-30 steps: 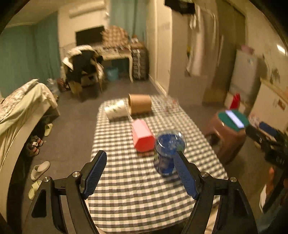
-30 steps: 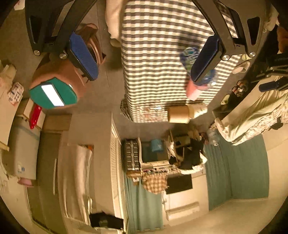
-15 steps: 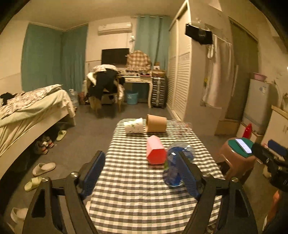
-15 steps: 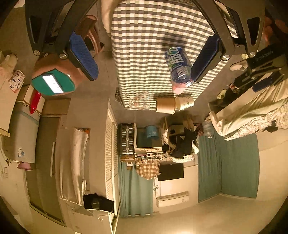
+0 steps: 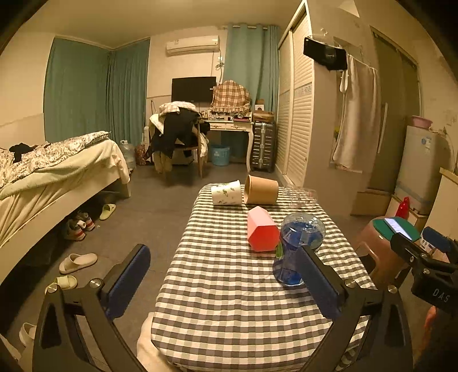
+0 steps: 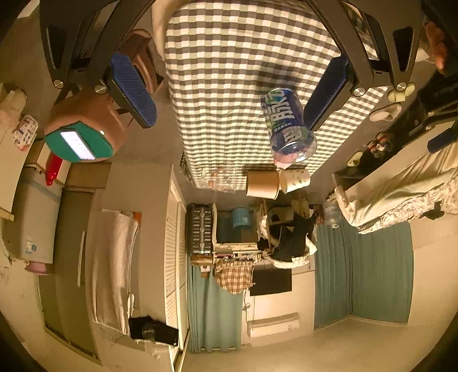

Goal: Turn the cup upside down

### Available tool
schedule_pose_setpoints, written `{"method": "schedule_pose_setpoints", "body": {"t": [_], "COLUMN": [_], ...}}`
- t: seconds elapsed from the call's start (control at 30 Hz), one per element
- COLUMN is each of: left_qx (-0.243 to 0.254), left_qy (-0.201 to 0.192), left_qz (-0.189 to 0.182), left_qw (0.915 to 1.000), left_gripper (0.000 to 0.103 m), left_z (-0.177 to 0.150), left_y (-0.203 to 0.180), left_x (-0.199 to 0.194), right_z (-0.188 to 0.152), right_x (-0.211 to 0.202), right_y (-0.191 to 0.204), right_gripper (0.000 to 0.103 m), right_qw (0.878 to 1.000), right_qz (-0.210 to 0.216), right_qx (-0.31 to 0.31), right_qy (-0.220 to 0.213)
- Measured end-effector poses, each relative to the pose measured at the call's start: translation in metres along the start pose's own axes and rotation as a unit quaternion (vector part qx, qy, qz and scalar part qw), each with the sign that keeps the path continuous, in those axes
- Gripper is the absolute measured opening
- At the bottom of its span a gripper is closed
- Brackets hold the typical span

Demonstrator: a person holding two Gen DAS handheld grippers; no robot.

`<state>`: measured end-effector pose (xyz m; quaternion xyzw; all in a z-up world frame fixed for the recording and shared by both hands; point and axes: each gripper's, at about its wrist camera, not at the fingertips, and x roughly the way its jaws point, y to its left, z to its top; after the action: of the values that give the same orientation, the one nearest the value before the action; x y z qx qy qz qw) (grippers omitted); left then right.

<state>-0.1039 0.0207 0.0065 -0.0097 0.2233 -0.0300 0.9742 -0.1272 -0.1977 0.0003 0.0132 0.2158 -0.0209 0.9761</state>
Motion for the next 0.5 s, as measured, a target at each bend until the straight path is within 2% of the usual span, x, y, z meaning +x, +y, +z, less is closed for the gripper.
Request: {"method": "schedule_pose_setpoints", "body": {"t": [0.5], "left_qx": [0.004], "left_qy": [0.002], "left_qz": [-0.005], "left_qw": [1.0000], "left_gripper": [0.103], "left_z": [-0.0006], "left_y": [-0.0046], "left_x": [-0.0015], "right_z": [0.0074], "right_x": [-0.0098], "right_y": [-0.0010], "right_gripper": [0.103], "right_qw": [1.000], "right_qz": [-0.007], "right_qx": [-0.002], "right_qy": [-0.019]}}
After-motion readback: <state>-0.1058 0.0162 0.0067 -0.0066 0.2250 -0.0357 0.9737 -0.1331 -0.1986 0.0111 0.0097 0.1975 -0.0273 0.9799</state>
